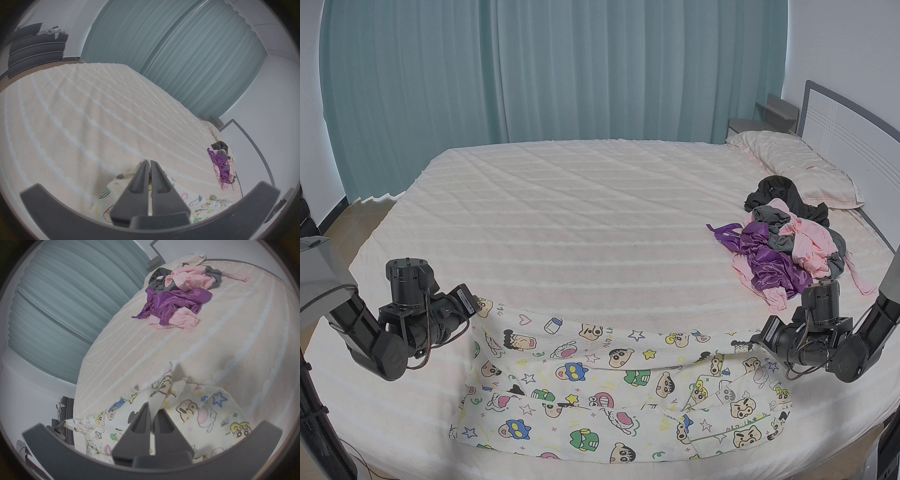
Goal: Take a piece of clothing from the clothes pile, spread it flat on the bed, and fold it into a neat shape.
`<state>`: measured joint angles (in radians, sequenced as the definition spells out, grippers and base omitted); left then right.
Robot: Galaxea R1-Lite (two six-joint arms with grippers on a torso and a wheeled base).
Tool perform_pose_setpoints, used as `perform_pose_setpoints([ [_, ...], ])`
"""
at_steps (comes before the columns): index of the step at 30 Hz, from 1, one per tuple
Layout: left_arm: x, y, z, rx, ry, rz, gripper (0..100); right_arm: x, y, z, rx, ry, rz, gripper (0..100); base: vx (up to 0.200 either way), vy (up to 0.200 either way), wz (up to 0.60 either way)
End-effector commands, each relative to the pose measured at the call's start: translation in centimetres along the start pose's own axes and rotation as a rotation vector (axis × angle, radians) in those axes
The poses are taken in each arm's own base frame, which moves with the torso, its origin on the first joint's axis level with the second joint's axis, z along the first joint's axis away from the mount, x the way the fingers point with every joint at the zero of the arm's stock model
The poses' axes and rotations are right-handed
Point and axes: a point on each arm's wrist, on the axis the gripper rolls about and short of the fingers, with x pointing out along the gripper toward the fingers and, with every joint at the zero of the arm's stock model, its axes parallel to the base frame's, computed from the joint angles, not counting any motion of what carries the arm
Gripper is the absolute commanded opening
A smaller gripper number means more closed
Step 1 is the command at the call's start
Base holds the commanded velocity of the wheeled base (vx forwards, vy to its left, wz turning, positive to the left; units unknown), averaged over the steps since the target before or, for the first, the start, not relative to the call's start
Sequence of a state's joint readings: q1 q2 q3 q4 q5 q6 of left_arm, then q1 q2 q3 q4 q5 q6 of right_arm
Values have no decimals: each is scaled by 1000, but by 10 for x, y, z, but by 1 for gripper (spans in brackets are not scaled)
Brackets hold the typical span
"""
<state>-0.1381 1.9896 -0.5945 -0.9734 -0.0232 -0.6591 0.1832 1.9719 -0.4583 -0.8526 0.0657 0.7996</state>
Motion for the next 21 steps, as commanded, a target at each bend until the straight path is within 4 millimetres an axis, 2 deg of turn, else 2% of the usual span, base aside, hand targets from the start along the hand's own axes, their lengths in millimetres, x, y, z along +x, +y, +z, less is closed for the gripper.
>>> perform_pose_setpoints([
  [1, -4, 19, -14, -6, 28, 49, 0, -11, -6, -13, -11, 29, -9, 0, 0, 0, 0],
  [11, -27, 45, -46, 25, 93, 96, 0, -21, -15, -42, -48, 94, -9, 0, 0, 0, 0],
  [21, -29, 66, -74, 47, 182, 157, 0, -28, -22, -56, -72, 144, -43, 0, 0, 0, 0],
])
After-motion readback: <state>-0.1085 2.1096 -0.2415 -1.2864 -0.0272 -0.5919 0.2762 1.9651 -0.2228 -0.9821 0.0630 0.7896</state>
